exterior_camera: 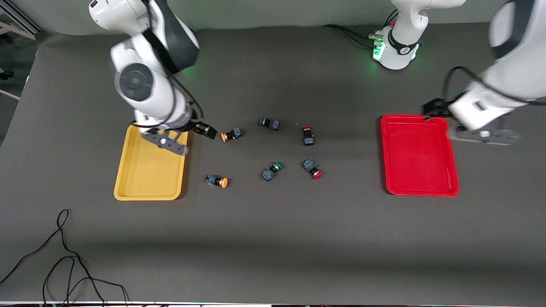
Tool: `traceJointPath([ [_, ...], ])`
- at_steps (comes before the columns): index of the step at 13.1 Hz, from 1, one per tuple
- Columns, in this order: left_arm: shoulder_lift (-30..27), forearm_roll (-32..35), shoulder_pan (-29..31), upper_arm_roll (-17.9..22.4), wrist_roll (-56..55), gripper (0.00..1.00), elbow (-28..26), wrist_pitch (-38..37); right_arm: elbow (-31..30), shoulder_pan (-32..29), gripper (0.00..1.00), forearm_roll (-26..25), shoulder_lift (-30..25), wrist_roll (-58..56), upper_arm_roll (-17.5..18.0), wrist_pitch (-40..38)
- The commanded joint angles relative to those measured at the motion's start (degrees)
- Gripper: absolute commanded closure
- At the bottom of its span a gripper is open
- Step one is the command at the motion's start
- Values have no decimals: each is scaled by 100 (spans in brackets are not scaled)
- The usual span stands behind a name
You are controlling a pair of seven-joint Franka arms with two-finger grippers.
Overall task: Place red and yellow buttons in trays
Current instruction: 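Reach the right gripper to an orange button while the left gripper reaches a red button, then close the right gripper on the orange button while the left gripper grasps the red button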
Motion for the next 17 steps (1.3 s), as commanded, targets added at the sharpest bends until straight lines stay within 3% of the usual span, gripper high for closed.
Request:
traceJointPath([
  [1,-302,-193,-721,-90,-1197,0,-784,776,-1039,321,0,155,-64,1153,-63,1218],
  [4,-101,-193,-1854,-187,-2839,0,-1241,1776,-1753,690,0,155,270,1893,-54,2204],
  [6,145,-185,-2410,-187,-3371,0,-1304,2017,-2008,901,0,155,586,2219,-54,2837],
  [9,312,-185,-2753,-187,-3714,0,-1452,2375,-2141,1008,0,173,1078,2326,-19,3470],
  [12,584,-123,-3018,-187,-3953,0,-2093,3482,-2150,1016,2,296,1422,2414,87,3920],
  [13,759,-123,-3053,-178,-4135,0,-2191,3789,-2150,1008,10,314,1457,2414,174,3947],
  [14,1048,-45,-3140,-178,-4311,0,-2192,4001,-2150,999,25,314,1458,2405,192,3947],
  [16,1637,184,-3185,-178,-4453,0,-2192,4510,-2141,973,70,314,1388,2361,192,3912],
  [17,1901,202,-3185,-178,-4497,0,-2183,4835,-2141,973,81,314,1335,2309,192,3868],
])
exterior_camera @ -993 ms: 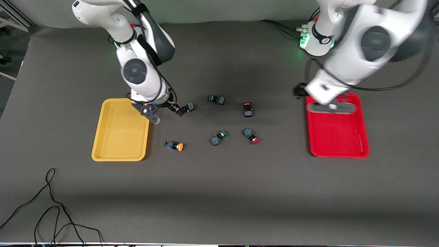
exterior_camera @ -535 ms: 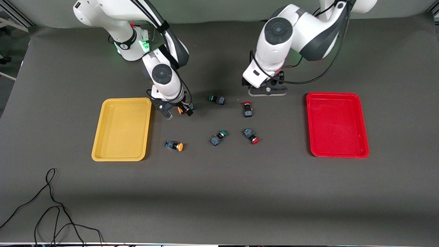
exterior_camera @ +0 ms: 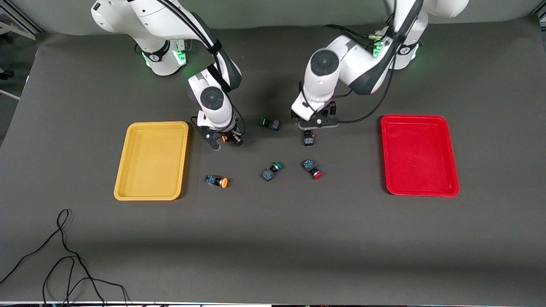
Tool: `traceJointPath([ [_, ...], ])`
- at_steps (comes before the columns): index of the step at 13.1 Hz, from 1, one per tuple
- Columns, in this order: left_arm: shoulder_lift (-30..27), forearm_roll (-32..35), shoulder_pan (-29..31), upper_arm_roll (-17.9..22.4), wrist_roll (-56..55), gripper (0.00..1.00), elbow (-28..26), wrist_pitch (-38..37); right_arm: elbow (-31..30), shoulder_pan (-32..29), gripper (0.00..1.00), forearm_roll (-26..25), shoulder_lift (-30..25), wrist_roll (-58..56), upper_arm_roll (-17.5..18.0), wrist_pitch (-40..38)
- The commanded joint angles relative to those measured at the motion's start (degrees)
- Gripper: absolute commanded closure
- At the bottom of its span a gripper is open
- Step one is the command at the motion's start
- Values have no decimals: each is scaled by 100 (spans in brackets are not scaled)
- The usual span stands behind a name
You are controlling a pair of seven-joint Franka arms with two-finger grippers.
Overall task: Place red and yellow buttons in trays
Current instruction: 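Close the right gripper on the orange button while the left gripper grasps the red button, then carry the orange button to the yellow tray while the left gripper carries the red button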
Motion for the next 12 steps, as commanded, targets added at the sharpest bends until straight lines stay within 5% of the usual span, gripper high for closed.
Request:
traceJointPath([
  [1,659,170,-137,102,-269,0,68,714,-1,12,84,123,-156,-34,-6,-65],
  [4,1003,170,-137,102,-347,0,76,998,34,-198,88,123,-602,-716,-163,-703],
  [6,1082,161,-137,102,-374,11,103,1024,34,-261,88,115,-1191,-1891,-793,-1660],
  [10,1135,161,-137,102,-392,74,103,1016,-229,-225,88,-69,-1510,-3801,-2095,-2175],
  [12,1144,161,-128,102,-567,87,120,989,-326,-234,85,-543,-1484,-4269,-2623,-2140],
])
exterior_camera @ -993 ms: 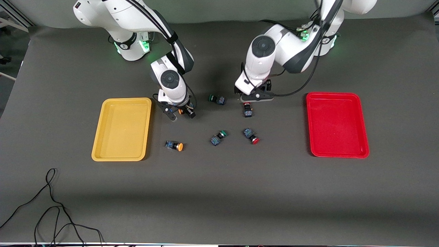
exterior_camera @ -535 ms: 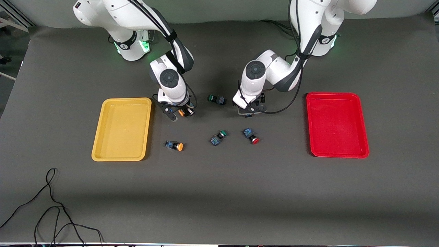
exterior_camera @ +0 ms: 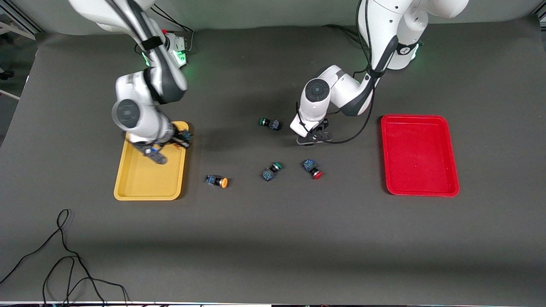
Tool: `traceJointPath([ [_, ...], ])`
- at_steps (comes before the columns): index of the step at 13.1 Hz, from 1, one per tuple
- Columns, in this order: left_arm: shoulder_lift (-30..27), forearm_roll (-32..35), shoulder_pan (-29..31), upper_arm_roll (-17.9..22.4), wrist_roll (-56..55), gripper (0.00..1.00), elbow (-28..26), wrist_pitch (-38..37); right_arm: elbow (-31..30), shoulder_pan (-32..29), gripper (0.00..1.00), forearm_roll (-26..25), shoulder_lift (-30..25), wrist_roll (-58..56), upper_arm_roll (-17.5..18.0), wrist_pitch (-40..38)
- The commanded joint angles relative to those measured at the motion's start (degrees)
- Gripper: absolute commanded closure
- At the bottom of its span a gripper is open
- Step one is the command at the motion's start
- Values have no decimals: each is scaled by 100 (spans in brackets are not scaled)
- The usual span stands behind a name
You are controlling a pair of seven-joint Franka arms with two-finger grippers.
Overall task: Place red and yellow buttons in trays
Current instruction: 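Carry the orange button to the yellow tray while the left gripper carries the red button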
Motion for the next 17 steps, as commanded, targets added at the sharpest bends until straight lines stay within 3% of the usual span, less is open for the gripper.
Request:
traceJointPath([
  [1,24,97,-106,79,-295,87,125,-109,-232,96,79,-331,20,-597,-443,101],
  [2,-54,97,-79,79,-321,87,177,-170,-354,88,47,-331,29,-756,-557,241],
  [3,-221,88,-62,88,-322,87,239,-371,-416,88,0,-331,29,-853,-654,355],
  [6,-1001,18,157,106,-217,87,625,-1652,-294,114,0,-331,-6,-863,-646,321],
  [9,-1635,26,560,132,299,89,609,-2173,302,175,0,-261,46,-627,-419,251],
  [11,-2066,18,1367,123,1316,89,399,-2717,1038,167,0,-226,378,13,-6,251],
  [14,-2498,96,2746,141,3030,89,38,-3140,2173,167,0,371,1178,1015,470,251],
  [17,-2350,271,3820,141,4535,89,-243,-2775,2491,167,0,320,1688,1115,926,294],
])
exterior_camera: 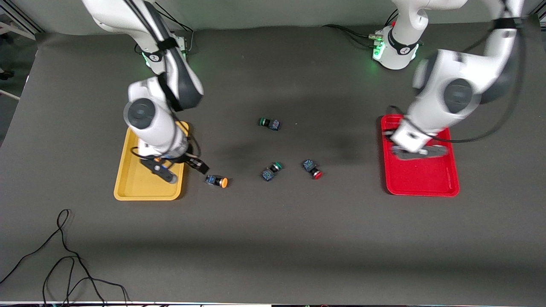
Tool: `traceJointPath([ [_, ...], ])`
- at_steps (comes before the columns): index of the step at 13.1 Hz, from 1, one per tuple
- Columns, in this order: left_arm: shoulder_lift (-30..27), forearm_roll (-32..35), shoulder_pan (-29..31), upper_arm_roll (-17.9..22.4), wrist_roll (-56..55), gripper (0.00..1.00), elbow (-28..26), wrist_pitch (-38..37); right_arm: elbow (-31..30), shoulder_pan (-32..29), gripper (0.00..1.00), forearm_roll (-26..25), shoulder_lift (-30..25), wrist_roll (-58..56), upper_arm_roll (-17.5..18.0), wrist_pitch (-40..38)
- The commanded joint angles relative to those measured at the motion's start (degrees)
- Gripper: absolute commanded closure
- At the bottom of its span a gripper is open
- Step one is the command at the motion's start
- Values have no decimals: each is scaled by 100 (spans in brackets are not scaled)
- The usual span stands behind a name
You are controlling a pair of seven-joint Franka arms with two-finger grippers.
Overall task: Place red and yellow buttons in trays
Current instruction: 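Release the orange button in the yellow tray while the left gripper releases its button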
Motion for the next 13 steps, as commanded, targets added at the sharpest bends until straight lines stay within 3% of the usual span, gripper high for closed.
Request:
traceJointPath([
  [1,48,198,649,-106,907,89,-617,830,574,-28,0,83,770,20,220,1],
  [4,750,269,739,-106,979,89,-1207,2413,646,-2,0,48,1194,-531,238,308],
  [6,971,269,730,-106,971,85,-1428,2934,628,-63,0,48,1352,-911,238,448],
  [7,1024,269,738,-106,988,60,-1411,2927,619,-63,0,65,1448,-921,238,650],
  [8,1016,269,747,-106,980,3,-1359,2858,628,-54,0,109,1562,-921,238,861],
  [10,859,269,756,-106,927,0,-1218,2700,628,-54,0,118,1642,-929,316,1134],
  [13,586,261,704,-141,831,0,-246,1044,576,-98,0,127,1730,-1166,326,1214],
])
